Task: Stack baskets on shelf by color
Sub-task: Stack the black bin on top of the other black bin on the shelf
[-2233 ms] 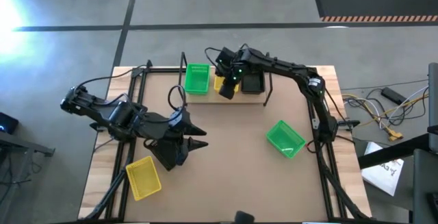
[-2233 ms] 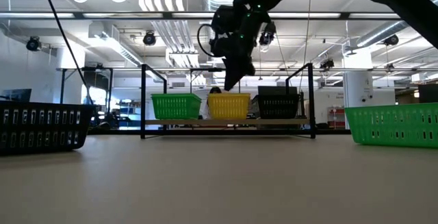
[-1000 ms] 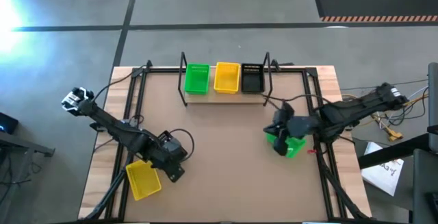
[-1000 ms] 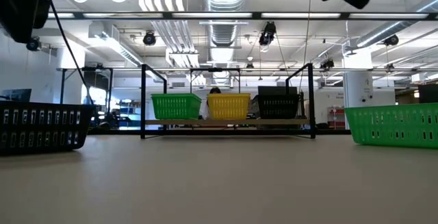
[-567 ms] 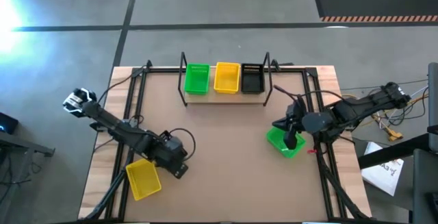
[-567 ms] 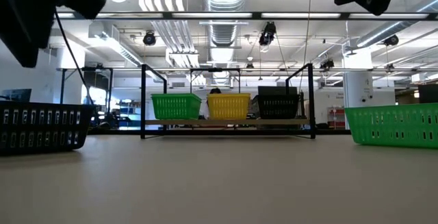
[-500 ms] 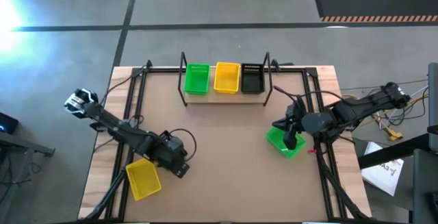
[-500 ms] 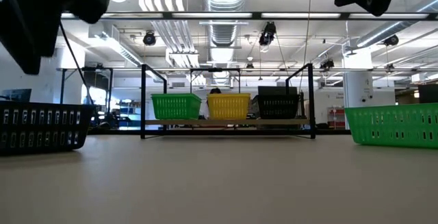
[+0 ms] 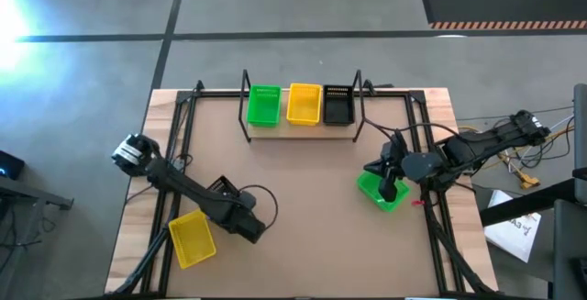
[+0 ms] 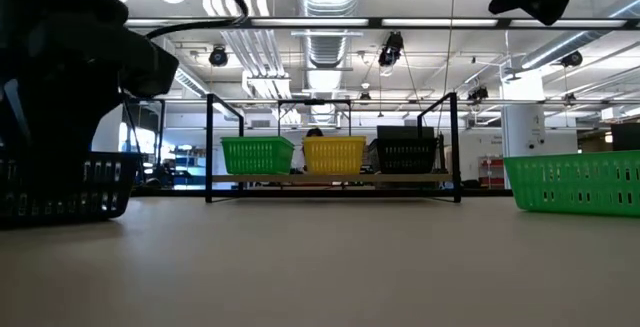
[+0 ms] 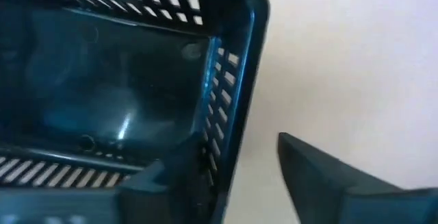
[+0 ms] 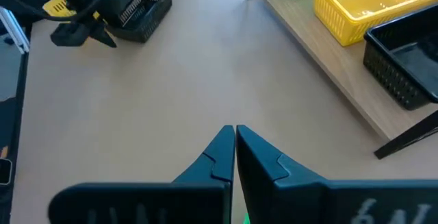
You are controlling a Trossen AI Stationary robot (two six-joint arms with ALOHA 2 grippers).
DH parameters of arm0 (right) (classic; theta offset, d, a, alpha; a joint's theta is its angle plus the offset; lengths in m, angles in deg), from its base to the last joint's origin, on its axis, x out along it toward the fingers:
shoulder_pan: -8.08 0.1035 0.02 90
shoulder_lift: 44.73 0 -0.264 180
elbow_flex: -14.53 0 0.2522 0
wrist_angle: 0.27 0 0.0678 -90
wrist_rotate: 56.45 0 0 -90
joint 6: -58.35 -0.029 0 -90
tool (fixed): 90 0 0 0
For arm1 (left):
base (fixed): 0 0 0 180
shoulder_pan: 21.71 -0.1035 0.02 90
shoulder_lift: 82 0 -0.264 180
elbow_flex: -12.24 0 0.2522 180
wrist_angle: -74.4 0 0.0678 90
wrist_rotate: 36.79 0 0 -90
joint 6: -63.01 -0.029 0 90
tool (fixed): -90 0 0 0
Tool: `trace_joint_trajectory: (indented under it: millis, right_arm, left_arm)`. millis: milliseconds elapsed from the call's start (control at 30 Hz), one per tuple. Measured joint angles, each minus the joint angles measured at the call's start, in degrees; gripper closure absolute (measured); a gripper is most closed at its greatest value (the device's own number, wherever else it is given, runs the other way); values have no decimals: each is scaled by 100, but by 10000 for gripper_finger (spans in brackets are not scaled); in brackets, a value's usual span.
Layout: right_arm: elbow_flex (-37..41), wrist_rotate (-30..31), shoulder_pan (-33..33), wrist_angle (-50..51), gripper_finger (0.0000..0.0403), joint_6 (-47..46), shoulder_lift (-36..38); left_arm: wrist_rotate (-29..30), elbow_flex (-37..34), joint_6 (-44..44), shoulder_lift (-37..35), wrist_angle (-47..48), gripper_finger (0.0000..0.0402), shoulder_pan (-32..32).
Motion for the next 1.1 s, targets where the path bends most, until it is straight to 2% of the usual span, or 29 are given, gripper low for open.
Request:
trace_joint_trajectory:
  millis: [100,200,267,500,800,967,1100]
  right_arm:
    - [0,-8,0,0,394,0,3]
    - [-1,-151,0,2,394,4,2]
    - [0,-266,0,2,394,13,5]
    - [-46,-716,175,37,394,-152,123]
    - [-24,-704,1006,42,394,-755,94]
    - [-20,-254,1438,40,394,-1358,-146]
    - [-20,358,1790,9,394,-1967,-371]
  left_arm:
    - [-2,173,-390,40,-1,298,-15]
    - [-13,425,-1278,0,4,370,-49]
    - [-18,705,-1911,-38,16,391,-108]
    - [-27,2050,-3882,18,-40,400,-618]
    - [12,3808,-5711,222,-67,401,-1855]
    - [25,4527,-7015,483,-407,401,-2671]
    - [-228,4633,-8102,683,-1277,401,-3310]
